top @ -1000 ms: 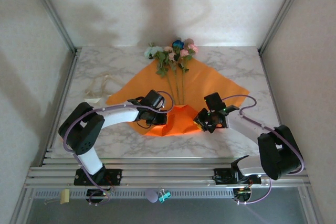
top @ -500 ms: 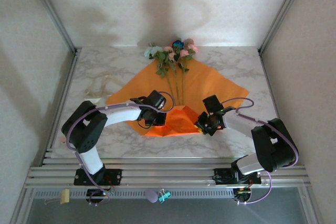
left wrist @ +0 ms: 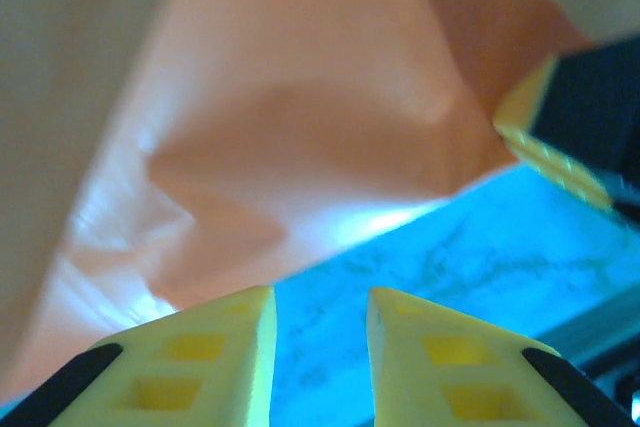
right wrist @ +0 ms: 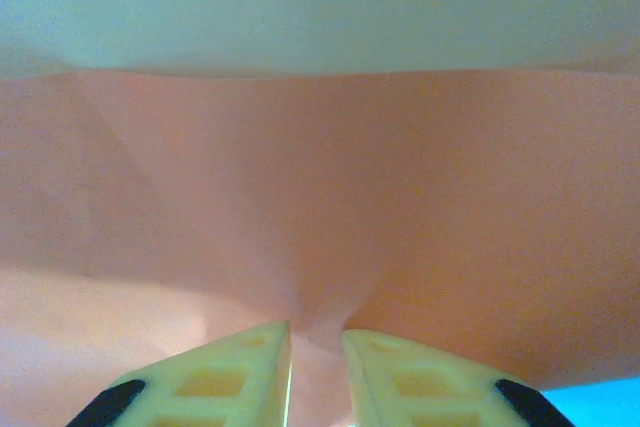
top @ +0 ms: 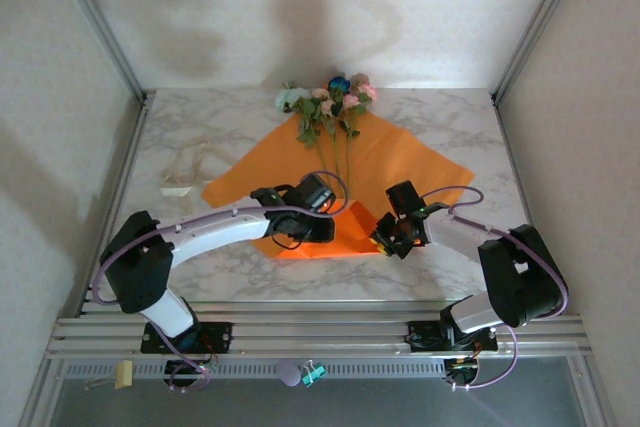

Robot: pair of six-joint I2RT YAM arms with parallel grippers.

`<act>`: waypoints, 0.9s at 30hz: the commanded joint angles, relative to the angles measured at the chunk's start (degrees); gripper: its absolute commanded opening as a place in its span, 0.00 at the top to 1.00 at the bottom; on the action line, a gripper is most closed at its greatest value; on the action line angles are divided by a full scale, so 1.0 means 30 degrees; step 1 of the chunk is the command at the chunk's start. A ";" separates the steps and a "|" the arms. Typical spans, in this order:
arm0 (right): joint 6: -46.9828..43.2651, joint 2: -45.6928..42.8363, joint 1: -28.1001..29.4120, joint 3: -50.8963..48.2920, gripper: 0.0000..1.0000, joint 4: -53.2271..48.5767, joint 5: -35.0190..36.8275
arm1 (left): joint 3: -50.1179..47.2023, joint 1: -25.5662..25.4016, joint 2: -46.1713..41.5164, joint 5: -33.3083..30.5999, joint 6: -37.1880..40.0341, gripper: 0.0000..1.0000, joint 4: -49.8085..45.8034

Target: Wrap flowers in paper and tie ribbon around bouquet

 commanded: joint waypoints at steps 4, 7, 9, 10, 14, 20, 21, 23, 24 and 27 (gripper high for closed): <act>0.0304 0.0542 -0.0139 -0.0473 0.76 -0.1955 0.1327 | -0.1075 -0.0226 0.0862 0.3871 -0.1796 0.72 0.3457; 0.0318 0.0561 -0.0133 -0.0612 0.75 -0.1823 0.1273 | -0.1387 -0.0225 0.2194 0.4937 -0.2423 0.79 0.6026; 0.0318 0.0653 -0.0144 -0.0619 0.75 -0.1804 0.1239 | -0.1508 -0.0167 0.3081 0.5627 -0.2865 0.80 0.6970; 0.0333 0.0659 -0.0139 -0.0652 0.75 -0.1761 0.1212 | -0.1602 -0.0167 0.3411 0.5976 -0.3025 0.80 0.7240; 0.0406 0.0685 -0.0150 -0.0678 0.75 -0.1690 0.1228 | -0.2203 -0.0068 0.4462 0.6768 -0.3042 0.82 0.7308; 0.0355 0.0729 -0.0152 -0.0809 0.75 -0.1804 0.1274 | -0.5366 0.1186 0.3684 0.5351 -0.3347 0.85 0.8071; 0.0329 0.0765 -0.0150 -0.0826 0.75 -0.1804 0.1269 | -0.5899 0.1386 0.3322 0.5219 -0.3436 0.85 0.8161; 0.0296 0.0859 -0.0137 -0.0854 0.75 -0.1745 0.1230 | -0.6468 0.1589 0.2514 0.5521 -0.3748 0.84 0.8286; 0.0267 0.0892 -0.0138 -0.0854 0.75 -0.1751 0.1204 | -0.6375 0.1591 0.1995 0.5756 -0.3905 0.84 0.8090; 0.0231 0.0861 -0.0153 -0.0797 0.75 -0.1745 0.1176 | -0.5480 0.1381 0.0686 0.7275 -0.4733 0.84 0.7946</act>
